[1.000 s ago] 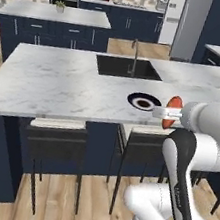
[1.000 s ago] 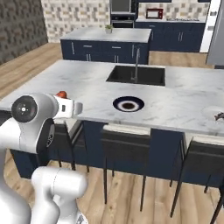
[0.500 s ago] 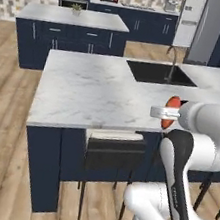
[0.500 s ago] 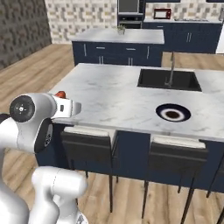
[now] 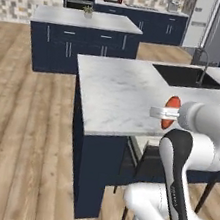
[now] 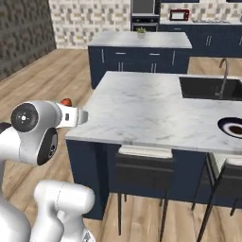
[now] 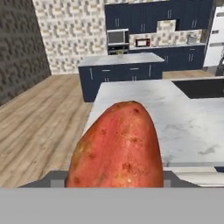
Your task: Transport the fish and sweet potato to the fridge. Place the fish on the rack containing meat and place the sweet potato on the rack containing the vegetable, ensuring meats and vegetables are on different racks.
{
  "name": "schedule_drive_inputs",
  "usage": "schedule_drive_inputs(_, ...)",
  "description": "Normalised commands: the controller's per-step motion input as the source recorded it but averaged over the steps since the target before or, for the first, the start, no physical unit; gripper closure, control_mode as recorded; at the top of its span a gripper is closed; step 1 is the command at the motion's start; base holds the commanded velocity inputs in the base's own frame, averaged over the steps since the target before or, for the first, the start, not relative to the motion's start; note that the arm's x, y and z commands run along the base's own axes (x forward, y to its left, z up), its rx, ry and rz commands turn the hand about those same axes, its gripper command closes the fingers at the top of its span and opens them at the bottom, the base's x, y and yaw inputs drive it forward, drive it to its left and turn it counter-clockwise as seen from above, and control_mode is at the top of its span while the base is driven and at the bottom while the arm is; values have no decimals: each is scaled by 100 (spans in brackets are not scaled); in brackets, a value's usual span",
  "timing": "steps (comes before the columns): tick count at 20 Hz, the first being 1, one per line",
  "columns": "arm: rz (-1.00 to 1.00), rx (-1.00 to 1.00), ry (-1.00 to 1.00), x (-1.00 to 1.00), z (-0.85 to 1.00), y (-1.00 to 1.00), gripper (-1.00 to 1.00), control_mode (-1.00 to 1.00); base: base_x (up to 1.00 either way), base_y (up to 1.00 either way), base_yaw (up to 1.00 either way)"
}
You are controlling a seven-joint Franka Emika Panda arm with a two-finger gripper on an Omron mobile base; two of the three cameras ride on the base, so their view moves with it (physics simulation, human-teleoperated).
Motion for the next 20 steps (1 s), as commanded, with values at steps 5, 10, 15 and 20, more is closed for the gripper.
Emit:
schedule_drive_inputs(5,0,0,0,0,0,0,100,100,0,100,-7)
schedule_drive_inputs(10,0,0,0,0,0,0,100,100,0,100,-7)
schedule_drive_inputs(15,0,0,0,0,0,0,100,100,36,100,-9)
schedule_drive_inputs(20,0,0,0,0,0,0,100,100,100,100,-15)
